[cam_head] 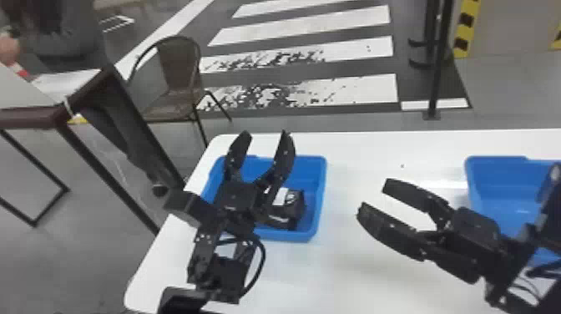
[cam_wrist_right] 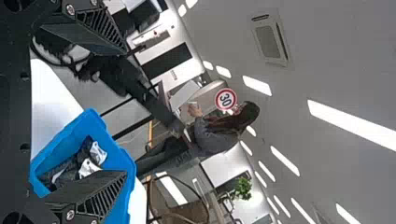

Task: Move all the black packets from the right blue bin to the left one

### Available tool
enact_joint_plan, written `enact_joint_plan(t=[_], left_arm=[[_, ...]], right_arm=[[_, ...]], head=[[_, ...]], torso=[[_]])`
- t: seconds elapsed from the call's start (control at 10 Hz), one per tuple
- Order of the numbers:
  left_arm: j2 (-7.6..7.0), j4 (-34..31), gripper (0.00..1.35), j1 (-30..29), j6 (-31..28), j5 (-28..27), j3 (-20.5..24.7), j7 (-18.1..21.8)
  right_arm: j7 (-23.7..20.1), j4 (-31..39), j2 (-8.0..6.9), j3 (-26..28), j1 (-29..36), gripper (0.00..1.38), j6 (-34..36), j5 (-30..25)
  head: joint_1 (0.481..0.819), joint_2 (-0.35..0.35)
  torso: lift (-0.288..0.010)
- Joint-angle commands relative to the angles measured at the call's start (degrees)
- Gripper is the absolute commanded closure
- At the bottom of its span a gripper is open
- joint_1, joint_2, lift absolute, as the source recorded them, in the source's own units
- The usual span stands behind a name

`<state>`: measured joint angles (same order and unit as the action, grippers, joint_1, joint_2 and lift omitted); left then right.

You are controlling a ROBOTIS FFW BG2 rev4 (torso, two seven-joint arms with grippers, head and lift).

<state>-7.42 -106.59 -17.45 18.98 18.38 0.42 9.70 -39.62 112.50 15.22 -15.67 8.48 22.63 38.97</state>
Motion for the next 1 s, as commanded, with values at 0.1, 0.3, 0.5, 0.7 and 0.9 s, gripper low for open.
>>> enact_joint_plan(t=[0.1, 0.3, 0.5, 0.7, 0.9], left_arm=[[0.48, -22.16, 0.23, -15.03, -11.94, 4.01, 2.67, 0.41], [2.5, -35.37, 0.23, -24.88, -24.04, 4.47, 6.09, 1.46], [3.02, -39.87, 0.23, -28.25, -32.76, 4.13, 6.78, 3.05], [3.02, -40.16, 0.23, -27.55, -36.13, 3.44, 6.67, 4.54], [2.85, -40.16, 0.23, -27.55, -37.26, 3.56, 6.55, 4.8]], right_arm=[[2.7, 5.42, -0.8, 7.33, 0.66, 0.11, 6.2, -6.75], [2.97, 7.38, -0.8, 15.44, -0.75, 0.11, 14.49, -12.46], [2.17, 7.1, -0.27, 23.78, -4.27, 0.11, 22.09, -20.23], [-0.55, 7.52, -0.1, 30.98, -9.05, 0.11, 32.07, -31.66], [-3.45, 6.82, 0.34, 34.86, -12.56, 0.11, 42.9, -40.57]], head=[[0.695, 0.314], [0.695, 0.254], [0.695, 0.172], [0.695, 0.014], [0.695, -0.126]], torso=[[-0.14], [-0.14], [-0.14], [-0.14], [-0.14]])
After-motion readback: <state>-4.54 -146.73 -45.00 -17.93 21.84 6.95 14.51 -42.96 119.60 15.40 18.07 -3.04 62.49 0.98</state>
